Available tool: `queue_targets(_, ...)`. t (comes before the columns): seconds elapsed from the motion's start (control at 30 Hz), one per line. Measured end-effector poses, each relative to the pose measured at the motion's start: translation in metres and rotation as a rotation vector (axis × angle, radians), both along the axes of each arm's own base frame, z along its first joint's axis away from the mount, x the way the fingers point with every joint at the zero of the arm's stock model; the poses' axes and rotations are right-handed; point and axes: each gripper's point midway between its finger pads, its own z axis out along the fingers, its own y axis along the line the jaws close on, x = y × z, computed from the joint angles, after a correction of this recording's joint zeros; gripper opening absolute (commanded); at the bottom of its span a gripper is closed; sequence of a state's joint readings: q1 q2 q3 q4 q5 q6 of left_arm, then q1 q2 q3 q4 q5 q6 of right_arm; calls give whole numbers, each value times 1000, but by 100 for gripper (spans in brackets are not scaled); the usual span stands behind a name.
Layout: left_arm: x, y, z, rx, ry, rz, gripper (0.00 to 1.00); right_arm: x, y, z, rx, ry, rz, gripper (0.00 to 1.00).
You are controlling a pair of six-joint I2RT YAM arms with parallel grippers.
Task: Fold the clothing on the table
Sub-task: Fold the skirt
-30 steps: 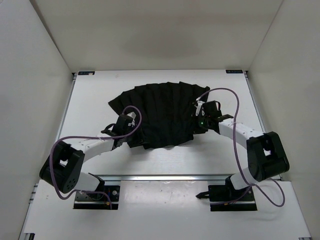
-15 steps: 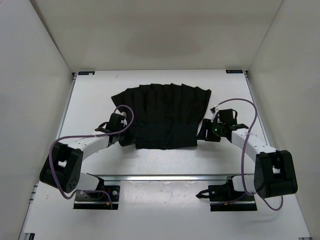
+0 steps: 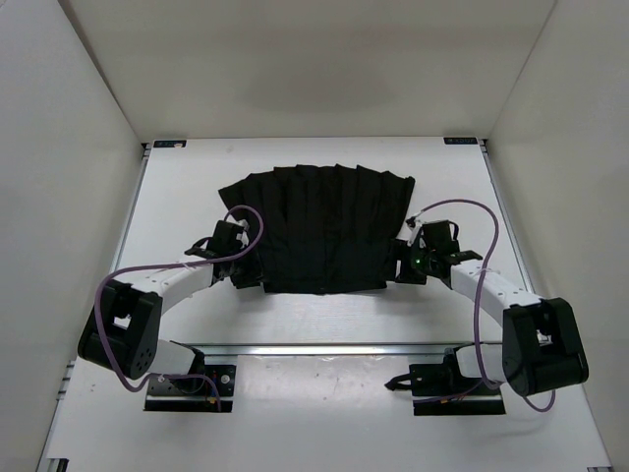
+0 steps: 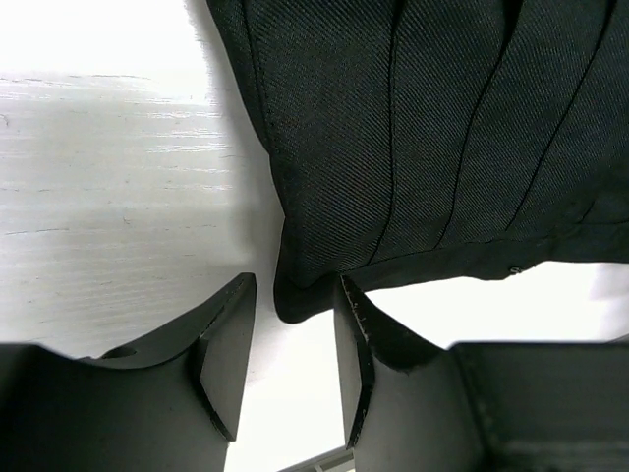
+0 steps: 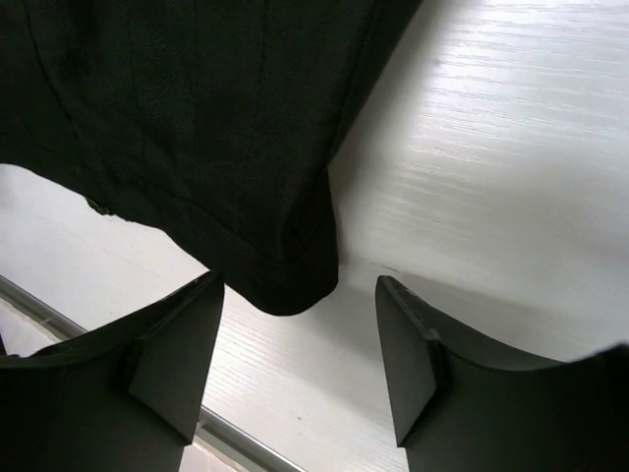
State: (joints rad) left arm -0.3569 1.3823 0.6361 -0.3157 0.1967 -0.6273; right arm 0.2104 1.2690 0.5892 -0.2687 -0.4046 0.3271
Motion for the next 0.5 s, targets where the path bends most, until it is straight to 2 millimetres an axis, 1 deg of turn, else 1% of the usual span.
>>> queue_targets(0.17, -2, -5, 0, -2, -2, -21, 48, -3, 9, -8, -1, 25, 22, 50)
queue_targets(0.27, -4, -10, -3, -2, 1, -38, 41, -7, 11, -17, -13, 57, 34, 45)
queue_targets(0.3, -5, -12, -4, -1, 3, -43, 35, -8, 12, -20, -13, 69, 35, 42)
queue_targets(0.33, -5, -12, -6, 0, 7, -45, 32, -7, 13, -20, -11, 70, 36, 38)
queue_targets(0.37, -5, -13, -8, 2, 9, -46, 24, -6, 12, -21, -13, 71, 35, 35)
queue_targets(0.4, -5, -12, -9, 3, 14, -44, 14, -6, 13, -21, -13, 73, 35, 33)
queue_targets(0.43, -6, -12, -11, 4, 16, -46, 5, -5, 13, -22, -15, 76, 35, 26)
queue_targets(0.47, -6, -13, -13, 3, 19, -45, 1, -5, 13, -23, -16, 78, 37, 16)
queue_targets(0.5, -6, -13, -14, 4, 23, -48, 0, -5, 13, -24, -18, 80, 39, 12)
